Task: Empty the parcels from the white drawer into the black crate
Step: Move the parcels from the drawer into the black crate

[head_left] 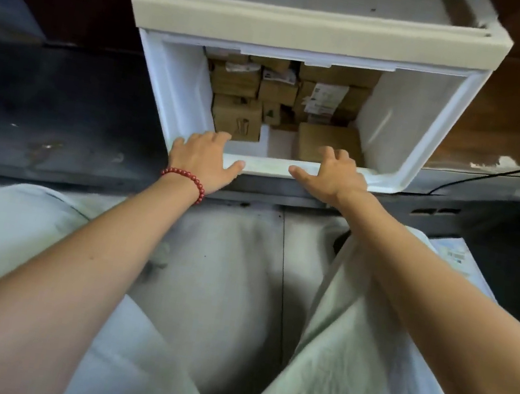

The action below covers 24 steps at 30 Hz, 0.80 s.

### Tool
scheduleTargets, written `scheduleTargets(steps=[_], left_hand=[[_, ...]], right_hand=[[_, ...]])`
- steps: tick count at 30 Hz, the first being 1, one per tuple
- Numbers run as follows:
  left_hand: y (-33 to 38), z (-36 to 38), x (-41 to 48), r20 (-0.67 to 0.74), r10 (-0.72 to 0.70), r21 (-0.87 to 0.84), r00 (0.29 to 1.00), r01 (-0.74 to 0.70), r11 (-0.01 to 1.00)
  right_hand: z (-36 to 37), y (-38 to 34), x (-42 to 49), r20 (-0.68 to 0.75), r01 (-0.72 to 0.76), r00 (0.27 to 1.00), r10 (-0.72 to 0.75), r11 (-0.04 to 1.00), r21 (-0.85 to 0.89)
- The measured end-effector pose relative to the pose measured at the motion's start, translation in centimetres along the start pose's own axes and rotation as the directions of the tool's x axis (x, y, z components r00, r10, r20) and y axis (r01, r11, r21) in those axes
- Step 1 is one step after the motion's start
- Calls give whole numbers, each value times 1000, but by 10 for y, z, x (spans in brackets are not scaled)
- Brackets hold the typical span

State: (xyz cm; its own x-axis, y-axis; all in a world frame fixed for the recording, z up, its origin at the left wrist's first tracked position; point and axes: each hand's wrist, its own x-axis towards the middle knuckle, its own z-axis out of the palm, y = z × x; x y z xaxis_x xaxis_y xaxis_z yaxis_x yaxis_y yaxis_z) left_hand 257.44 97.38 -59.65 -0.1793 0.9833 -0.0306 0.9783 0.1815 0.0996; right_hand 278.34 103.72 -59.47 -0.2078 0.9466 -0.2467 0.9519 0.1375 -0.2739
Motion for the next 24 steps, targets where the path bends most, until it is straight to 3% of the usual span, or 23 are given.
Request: scheduleTargets(steps=[6,11,18,24], left_hand=[[12,33,42,88,-13,13,996,11,1000],[41,56,79,112,75,-2,991,-76,997],[74,78,110,217,-45,-172,975,84,982],[89,85,122,204,-64,-188,977,104,977]], right_hand=[[0,20,52,-21,-138,990,138,990,11],[14,40,79,44,-294,955,293,956,3],[31,42,110,-37,-392,919,392,920,-11],[39,46,126,-51,-449,894,446,890,-81]])
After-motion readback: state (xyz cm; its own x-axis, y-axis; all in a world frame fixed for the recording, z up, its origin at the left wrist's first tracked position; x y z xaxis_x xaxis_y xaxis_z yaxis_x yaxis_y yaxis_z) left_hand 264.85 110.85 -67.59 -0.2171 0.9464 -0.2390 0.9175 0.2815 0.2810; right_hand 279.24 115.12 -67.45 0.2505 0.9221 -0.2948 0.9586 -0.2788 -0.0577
